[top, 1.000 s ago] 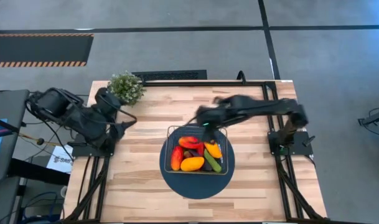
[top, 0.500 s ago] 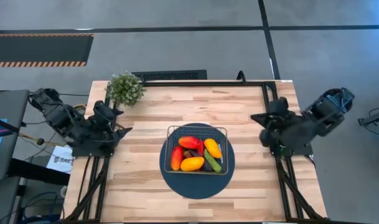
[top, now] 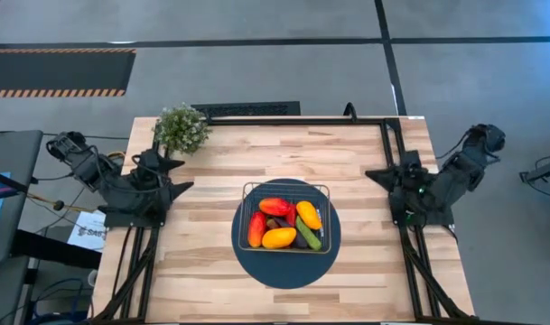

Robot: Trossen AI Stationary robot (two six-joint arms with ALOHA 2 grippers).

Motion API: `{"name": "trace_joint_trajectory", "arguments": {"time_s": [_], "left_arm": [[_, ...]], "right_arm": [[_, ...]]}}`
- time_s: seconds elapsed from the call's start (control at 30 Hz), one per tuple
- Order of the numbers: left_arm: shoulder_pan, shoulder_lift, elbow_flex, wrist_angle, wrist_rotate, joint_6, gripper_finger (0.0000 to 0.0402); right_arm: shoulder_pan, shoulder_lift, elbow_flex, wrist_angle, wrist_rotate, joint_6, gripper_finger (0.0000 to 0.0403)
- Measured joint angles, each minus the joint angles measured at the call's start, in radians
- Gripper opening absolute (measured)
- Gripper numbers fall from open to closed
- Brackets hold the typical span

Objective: Build produce basket
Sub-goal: Return to Home Position

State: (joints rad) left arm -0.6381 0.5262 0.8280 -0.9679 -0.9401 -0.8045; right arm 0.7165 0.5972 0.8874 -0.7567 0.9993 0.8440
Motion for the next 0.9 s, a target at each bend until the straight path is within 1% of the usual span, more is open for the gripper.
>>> {"name": "trace_joint_trajectory", "arguments": {"time_s": [0.07, 0.17, 0.3, 0.43, 0.53, 0.63, 0.77, 0.83, 0.9], "left_arm": [[0.025, 0.004, -0.001, 0.019, -0.005, 0.03, 0.0377], [0.063, 0.012, -0.002, 0.071, -0.007, 0.108, 0.0377], [0.124, 0.024, -0.002, 0.097, -0.015, 0.173, 0.0377], [0.159, 0.022, -0.002, 0.103, 0.012, 0.19, 0.0377], [0.162, 0.016, -0.002, 0.132, -0.003, 0.214, 0.0377], [0.162, 0.015, -0.006, 0.171, -0.01, 0.276, 0.0377], [0.162, 0.014, -0.075, 0.291, -0.013, 0.34, 0.0377], [0.162, 0.008, -0.129, 0.36, -0.014, 0.362, 0.0377], [0.166, -0.005, -0.192, 0.427, -0.013, 0.358, 0.0377]], "right_arm": [[-0.025, -0.078, -0.059, 0.107, 0.0, -0.107, 0.0], [-0.069, -0.181, -0.116, 0.217, -0.007, -0.265, 0.0], [-0.134, -0.301, -0.144, 0.29, -0.065, -0.407, 0.0], [-0.179, -0.382, -0.186, 0.334, -0.148, -0.485, 0.0], [-0.202, -0.444, -0.243, 0.4, -0.229, -0.535, 0.0], [-0.22, -0.509, -0.308, 0.482, -0.302, -0.591, 0.0], [-0.236, -0.585, -0.389, 0.531, -0.387, -0.613, 0.0], [-0.238, -0.594, -0.414, 0.545, -0.411, -0.606, 0.0], [-0.241, -0.594, -0.423, 0.511, -0.446, -0.603, 0.0]]}}
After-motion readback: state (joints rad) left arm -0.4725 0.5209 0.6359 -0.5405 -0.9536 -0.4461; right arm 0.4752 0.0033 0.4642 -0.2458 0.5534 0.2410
